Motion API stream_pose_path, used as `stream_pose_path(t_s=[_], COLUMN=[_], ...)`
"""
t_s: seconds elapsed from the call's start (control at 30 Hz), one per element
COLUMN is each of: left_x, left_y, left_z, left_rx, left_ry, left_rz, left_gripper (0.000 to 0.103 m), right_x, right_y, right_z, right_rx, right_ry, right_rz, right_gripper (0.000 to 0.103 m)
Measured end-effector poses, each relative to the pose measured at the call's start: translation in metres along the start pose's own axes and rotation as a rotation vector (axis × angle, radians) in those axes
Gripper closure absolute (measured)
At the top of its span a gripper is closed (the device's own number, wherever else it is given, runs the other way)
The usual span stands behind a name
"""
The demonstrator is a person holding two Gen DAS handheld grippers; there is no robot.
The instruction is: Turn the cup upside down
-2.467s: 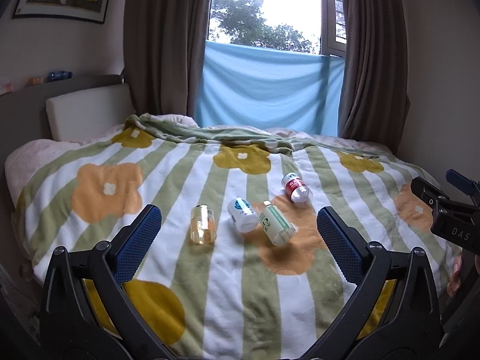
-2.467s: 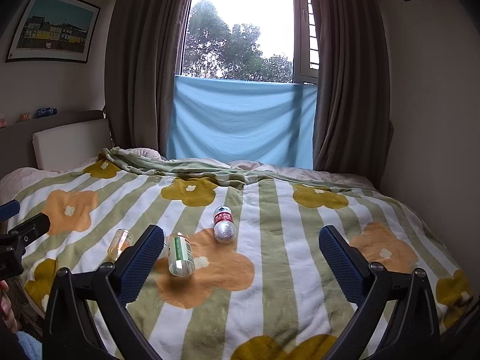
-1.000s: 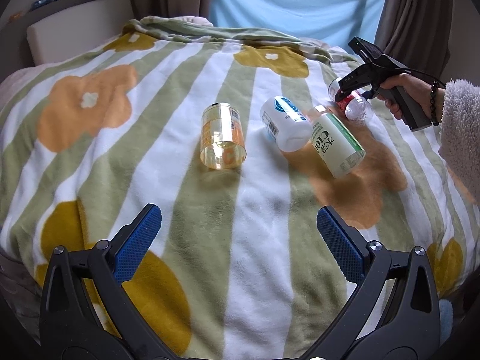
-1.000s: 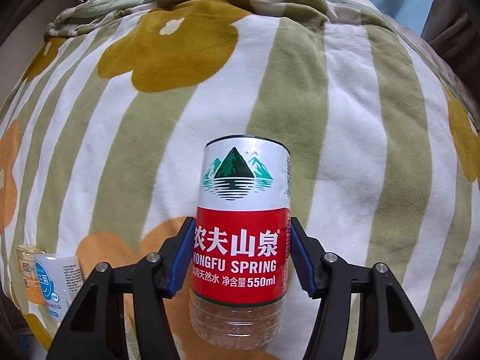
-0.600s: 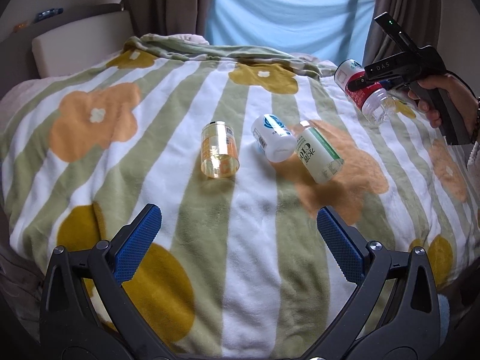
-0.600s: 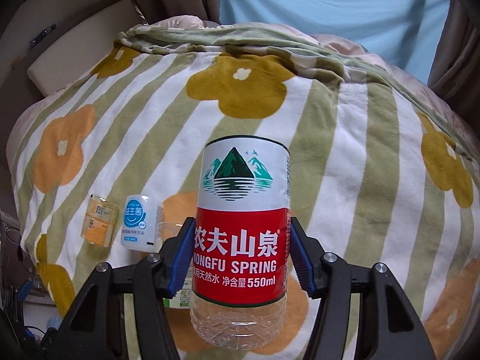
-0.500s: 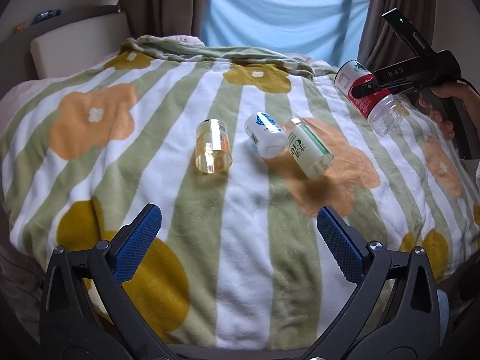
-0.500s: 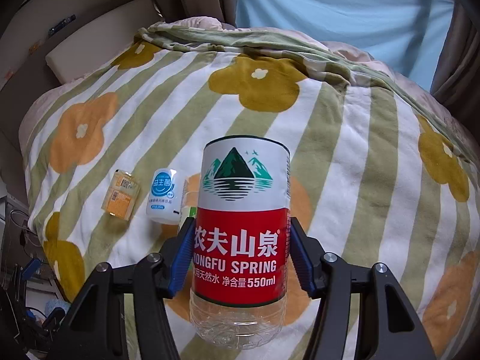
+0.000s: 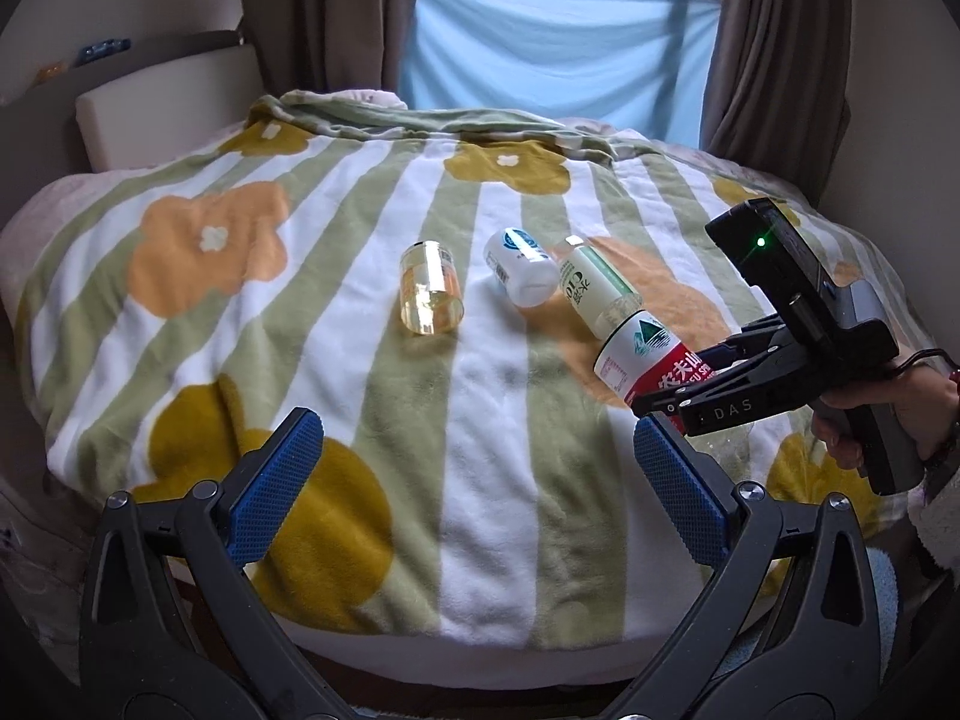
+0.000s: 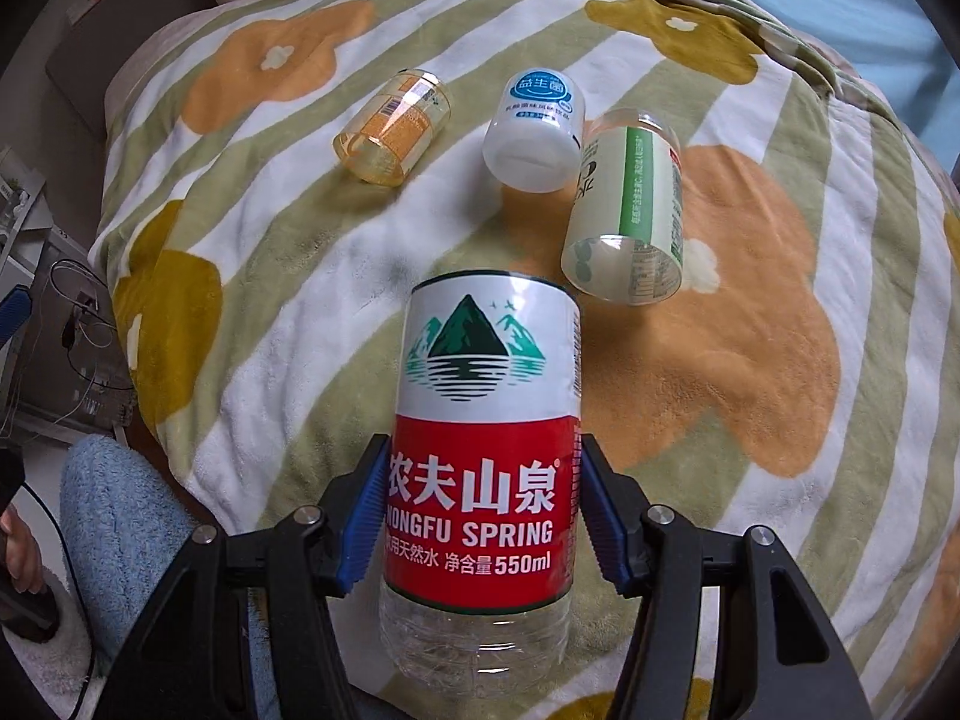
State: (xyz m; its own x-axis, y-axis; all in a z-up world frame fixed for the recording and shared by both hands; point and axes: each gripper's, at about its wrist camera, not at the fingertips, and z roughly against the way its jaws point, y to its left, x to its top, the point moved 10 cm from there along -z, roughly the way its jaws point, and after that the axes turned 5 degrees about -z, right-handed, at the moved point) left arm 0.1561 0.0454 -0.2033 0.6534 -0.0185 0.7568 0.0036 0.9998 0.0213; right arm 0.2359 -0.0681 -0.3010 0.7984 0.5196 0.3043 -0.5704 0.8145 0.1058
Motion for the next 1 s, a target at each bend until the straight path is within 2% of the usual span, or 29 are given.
stream_pose_path(t_s=[0.13,0.2,0.23,0.33,0.5,0.57,0.67,0.77,0.87,0.93,1.0], left_x=[-0.005,-0.006,-0.006,-0.006,0.005,0.012,0.027,0.031,0.019,0.007,-0.003], left_y=[0.008,0.01,0.01,0.011,0.002,-0.009,-0.044,-0.082,-0.114,-0.132,-0.148], left_z=[0.001,0.001,0.002,0.003,0.01,0.011,0.008,-0.005,-0.033,-0.051,-0.068], left_rx=[0.025,0.02,0.02,0.024,0.026,-0.012,-0.117,-0.202,-0.227,-0.269,-0.307], left_ry=[0.015,0.018,0.019,0.016,-0.003,-0.02,-0.045,-0.05,-0.002,0.041,0.069], left_rz=[-0.005,0.001,0.001,-0.008,-0.085,-0.148,-0.335,-0.624,-0.915,-1.047,-1.137], left_gripper=[0.0,0.0,0.0,0.0,0.0,0.0,0.0,0.0,0.0,0.0,0.0], right_x=[-0.002,-0.001,-0.001,0.0,-0.004,-0.012,-0.026,-0.043,-0.059,-0.066,-0.073], right_y=[0.003,0.002,0.003,0.005,-0.004,-0.01,-0.021,-0.032,-0.043,-0.049,-0.055], right_z=[-0.013,-0.014,-0.014,-0.007,0.032,0.05,0.08,0.109,0.131,0.141,0.148], right_rx=[0.03,0.018,0.021,0.033,0.035,0.008,-0.034,-0.031,-0.015,0.0,0.012], right_ry=[0.007,-0.005,0.0,-0.027,-0.12,-0.149,-0.225,-0.295,-0.359,-0.391,-0.414], right_rz=[-0.015,-0.021,-0.023,-0.029,-0.024,-0.019,-0.02,-0.048,-0.099,-0.132,-0.163], right_gripper=[0.047,0.047,0.044,0.0,0.0,0.0,0.0,0.0,0.0,0.0,0.0])
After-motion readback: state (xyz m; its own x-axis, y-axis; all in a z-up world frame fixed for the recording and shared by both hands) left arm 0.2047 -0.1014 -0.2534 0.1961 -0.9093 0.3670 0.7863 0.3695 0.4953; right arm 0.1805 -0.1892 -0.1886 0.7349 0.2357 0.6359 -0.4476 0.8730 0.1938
